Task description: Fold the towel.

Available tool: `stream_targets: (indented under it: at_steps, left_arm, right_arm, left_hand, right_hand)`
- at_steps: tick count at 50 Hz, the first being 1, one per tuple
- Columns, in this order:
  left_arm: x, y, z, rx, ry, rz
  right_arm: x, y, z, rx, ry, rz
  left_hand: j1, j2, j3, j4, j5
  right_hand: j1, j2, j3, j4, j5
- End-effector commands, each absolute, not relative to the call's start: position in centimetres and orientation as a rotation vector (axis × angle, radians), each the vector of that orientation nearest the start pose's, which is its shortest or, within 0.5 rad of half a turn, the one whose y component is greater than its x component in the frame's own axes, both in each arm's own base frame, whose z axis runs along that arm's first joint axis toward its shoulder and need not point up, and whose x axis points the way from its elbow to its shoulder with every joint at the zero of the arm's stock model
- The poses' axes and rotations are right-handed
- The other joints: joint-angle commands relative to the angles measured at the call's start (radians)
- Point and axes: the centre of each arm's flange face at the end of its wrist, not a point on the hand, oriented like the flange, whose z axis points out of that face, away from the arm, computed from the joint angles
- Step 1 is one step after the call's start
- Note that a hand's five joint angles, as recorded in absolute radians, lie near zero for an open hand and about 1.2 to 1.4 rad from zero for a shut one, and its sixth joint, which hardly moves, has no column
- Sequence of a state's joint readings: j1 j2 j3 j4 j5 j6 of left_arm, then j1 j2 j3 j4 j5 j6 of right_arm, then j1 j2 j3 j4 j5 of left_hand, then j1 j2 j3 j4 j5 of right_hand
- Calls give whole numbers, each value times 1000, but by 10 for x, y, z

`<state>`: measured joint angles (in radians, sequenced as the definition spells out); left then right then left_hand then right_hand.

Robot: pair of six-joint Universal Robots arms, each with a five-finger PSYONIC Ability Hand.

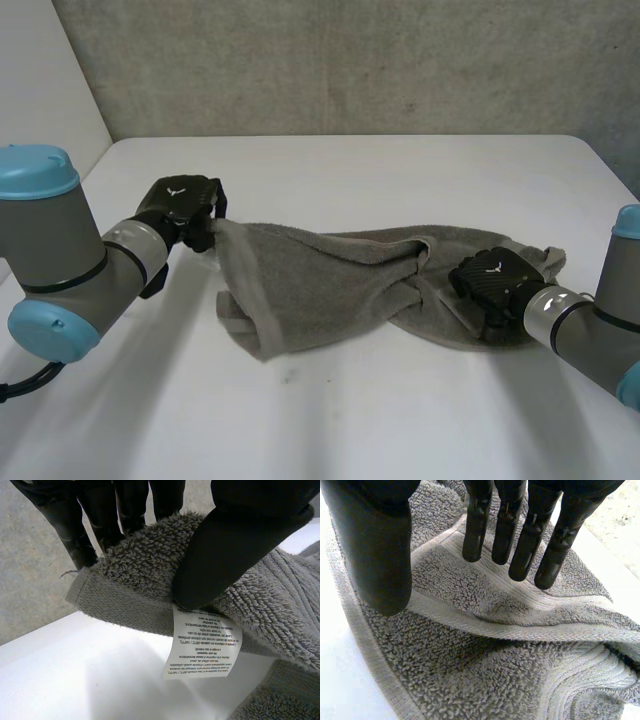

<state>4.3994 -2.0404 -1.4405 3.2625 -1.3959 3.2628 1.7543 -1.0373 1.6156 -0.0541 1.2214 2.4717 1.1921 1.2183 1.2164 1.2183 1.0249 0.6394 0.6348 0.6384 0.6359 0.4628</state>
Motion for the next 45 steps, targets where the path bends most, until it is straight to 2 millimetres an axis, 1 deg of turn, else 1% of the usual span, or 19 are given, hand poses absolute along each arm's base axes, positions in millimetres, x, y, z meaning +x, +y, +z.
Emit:
stream_targets:
  at_steps: [1,5,8,10,15,20,22,23,24,25,27,28,30,31,33,40,42,43,45]
  left_arm:
    - [-257,-317,194,756,2561,-2100]
    - [-257,-317,194,756,2561,-2100]
    - [-257,-317,194,756,2561,-2100]
    - [-257,-317,194,756,2561,-2100]
    - [-257,-317,195,756,2561,-2100]
    - [-256,-316,204,753,2539,-2129]
    - [-255,-314,219,748,2493,-2183]
    - [-255,-314,219,748,2492,-2183]
    - [-253,-313,230,742,2463,-2213]
    - [-253,-313,230,742,2463,-2214]
    - [-249,-308,253,729,2392,-2290]
    - [-249,-308,253,729,2392,-2290]
    - [-247,-301,278,726,2310,-2367]
    - [-247,-301,278,726,2310,-2367]
    - [-244,-291,301,719,2242,-2432]
    - [-236,-266,338,718,2172,-2497]
    - [-232,-252,354,716,2136,-2524]
    - [-232,-252,354,716,2136,-2524]
    - [-228,-238,369,718,2109,-2540]
  right_arm:
    - [221,-300,124,-1345,2285,-1589]
    - [221,-301,124,-1344,2286,-1591]
    - [219,-304,125,-1337,2285,-1605]
    - [220,-304,125,-1337,2281,-1611]
    - [219,-308,128,-1327,2279,-1635]
    - [212,-319,149,-1299,2266,-1730]
    - [210,-326,183,-1278,2217,-1858]
    - [210,-326,183,-1278,2217,-1859]
    - [208,-327,202,-1270,2191,-1918]
    - [208,-327,202,-1270,2191,-1919]
    - [202,-329,249,-1237,2134,-2049]
    - [202,-329,249,-1236,2134,-2050]
    - [194,-326,293,-1196,2110,-2131]
    - [194,-326,293,-1196,2110,-2132]
    - [186,-321,325,-1177,2123,-2151]
    - [181,-307,365,-1183,2147,-2129]
    - [177,-294,392,-1180,2108,-2195]
    - [177,-294,392,-1180,2108,-2196]
    - [170,-281,414,-1183,2069,-2262]
  left_hand:
    - [204,178,180,178,197]
    - [204,178,180,178,197]
    - [204,178,180,178,197]
    - [204,178,180,178,197]
    - [204,178,180,178,197]
    - [204,178,180,178,197]
    - [204,178,180,178,197]
    - [204,178,180,178,197]
    - [204,178,180,178,197]
    - [204,178,180,178,197]
    - [204,178,180,178,197]
    - [204,178,180,178,197]
    - [204,178,180,178,197]
    - [204,178,180,178,197]
    - [204,178,180,178,197]
    - [204,178,180,178,197]
    - [204,178,180,178,197]
    - [204,178,180,178,197]
    - [204,178,180,178,197]
  right_hand:
    - [71,76,72,74,73]
    - [265,269,266,268,267]
    - [630,635,631,634,632]
    - [756,760,757,759,758]
    - [757,761,758,760,759]
    - [757,761,758,760,759]
    - [757,761,758,760,759]
    - [757,761,758,760,759]
    - [757,761,758,760,759]
    - [757,761,758,760,759]
    - [757,761,758,760,759]
    - [757,761,758,760,759]
    - [757,761,758,760,759]
    - [757,761,758,760,759]
    - [757,761,758,760,759]
    - [757,761,758,760,759]
    - [757,761,758,760,759]
    - [757,761,758,760,759]
    - [757,761,758,760,759]
